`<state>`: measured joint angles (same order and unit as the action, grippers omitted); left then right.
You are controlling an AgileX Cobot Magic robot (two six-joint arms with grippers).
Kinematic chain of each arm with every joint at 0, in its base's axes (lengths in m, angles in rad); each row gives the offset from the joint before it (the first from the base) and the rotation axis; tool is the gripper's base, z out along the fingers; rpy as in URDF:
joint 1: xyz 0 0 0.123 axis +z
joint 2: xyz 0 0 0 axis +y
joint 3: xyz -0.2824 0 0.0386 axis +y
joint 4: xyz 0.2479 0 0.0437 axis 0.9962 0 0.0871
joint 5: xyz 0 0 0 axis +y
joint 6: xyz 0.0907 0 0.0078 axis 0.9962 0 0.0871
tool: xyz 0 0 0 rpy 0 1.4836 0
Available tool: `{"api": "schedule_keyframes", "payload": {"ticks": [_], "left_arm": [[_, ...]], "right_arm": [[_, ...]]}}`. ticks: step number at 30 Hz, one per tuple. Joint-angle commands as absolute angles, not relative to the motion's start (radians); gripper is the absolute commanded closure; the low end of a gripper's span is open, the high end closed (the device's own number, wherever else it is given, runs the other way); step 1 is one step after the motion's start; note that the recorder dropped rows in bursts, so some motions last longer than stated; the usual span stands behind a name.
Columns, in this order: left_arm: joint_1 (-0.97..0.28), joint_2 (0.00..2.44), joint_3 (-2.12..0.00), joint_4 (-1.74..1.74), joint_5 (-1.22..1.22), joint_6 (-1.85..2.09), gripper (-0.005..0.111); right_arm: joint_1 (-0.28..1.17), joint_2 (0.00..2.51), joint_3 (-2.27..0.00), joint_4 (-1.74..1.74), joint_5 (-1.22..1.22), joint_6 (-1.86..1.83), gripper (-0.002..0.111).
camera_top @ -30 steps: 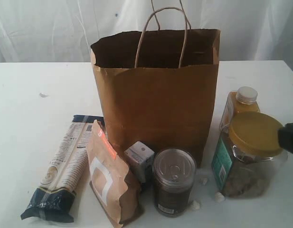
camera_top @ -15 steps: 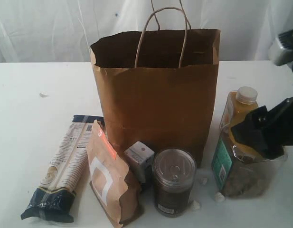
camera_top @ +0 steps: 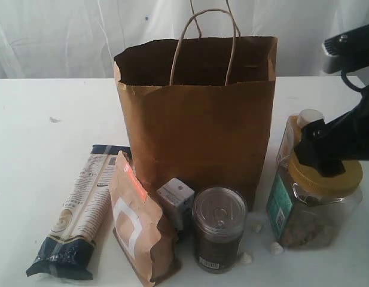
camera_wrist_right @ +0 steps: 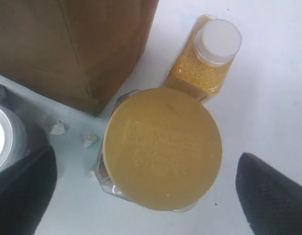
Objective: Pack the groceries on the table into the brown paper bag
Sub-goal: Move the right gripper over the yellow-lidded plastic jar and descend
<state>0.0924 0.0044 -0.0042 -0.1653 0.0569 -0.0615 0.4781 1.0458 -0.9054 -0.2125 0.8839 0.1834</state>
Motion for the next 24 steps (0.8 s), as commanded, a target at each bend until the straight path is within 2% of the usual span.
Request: {"api": "schedule_keyframes", "payload": {"ticks": [1, 9, 15, 24], "left_arm": [[0.085, 0.0, 0.0, -0.169, 0.054, -0.064, 0.107], [0.085, 0.0, 0.0, -0.169, 0.054, -0.064, 0.107], [0.085, 0.0, 0.0, -0.169, 0.054, -0.064, 0.107], [0.085, 0.0, 0.0, -0.169, 0.054, -0.064, 0.107]], "right_arm": [[0.481, 1.04, -0.911, -0.221, 0.868, 0.224, 0.017], [0.462, 1.053, -0.95, -0.221, 0.912, 0.221, 0.017], [0.436, 1.176, -0.987, -0.227, 1.024, 0.136, 0.017], [0.428, 1.289, -1.077, -0.173, 1.021, 0.106, 0.017]]}}
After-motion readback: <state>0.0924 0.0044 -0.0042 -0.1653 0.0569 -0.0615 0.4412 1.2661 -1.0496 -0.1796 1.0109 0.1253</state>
